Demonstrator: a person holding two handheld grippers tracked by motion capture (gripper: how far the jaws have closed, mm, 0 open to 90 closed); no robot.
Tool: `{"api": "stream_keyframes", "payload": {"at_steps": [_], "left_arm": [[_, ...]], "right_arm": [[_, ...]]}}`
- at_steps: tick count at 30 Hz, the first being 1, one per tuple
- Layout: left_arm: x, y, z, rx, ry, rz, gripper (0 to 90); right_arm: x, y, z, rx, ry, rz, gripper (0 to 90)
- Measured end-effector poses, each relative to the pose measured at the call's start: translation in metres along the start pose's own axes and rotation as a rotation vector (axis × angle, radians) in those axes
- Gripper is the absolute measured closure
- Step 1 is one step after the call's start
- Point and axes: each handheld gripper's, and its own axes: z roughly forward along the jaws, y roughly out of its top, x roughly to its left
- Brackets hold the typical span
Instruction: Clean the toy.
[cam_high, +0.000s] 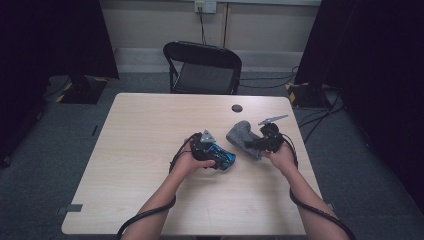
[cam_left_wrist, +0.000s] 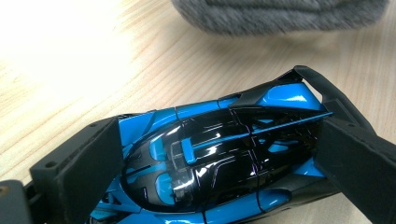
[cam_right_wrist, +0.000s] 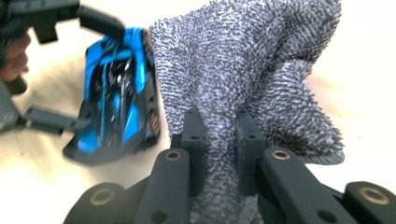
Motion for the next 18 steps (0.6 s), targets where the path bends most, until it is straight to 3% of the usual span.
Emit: {"api": "stream_keyframes", "payload": {"at_steps": [7, 12, 18], "left_arm": [[-0.001, -0.001, 0.000, -0.007, 0.002, -0.005, 1.0], [-0.001, -0.002, -0.001, -0.007, 0.009, -0.006, 1.0], [-0.001, -0.002, -0.001, -0.012, 0.010, -0.011, 1.4]], "right_arm": [[-0.003, 0.020, 0.023, 0.006, -0.003, -0.007, 78.1], [0.002, 0.032, 0.041, 0.023, -0.017, -0.039, 78.1], [0.007, 0.044, 0.056, 0.032, -0.002, -0.046, 78.0]]}}
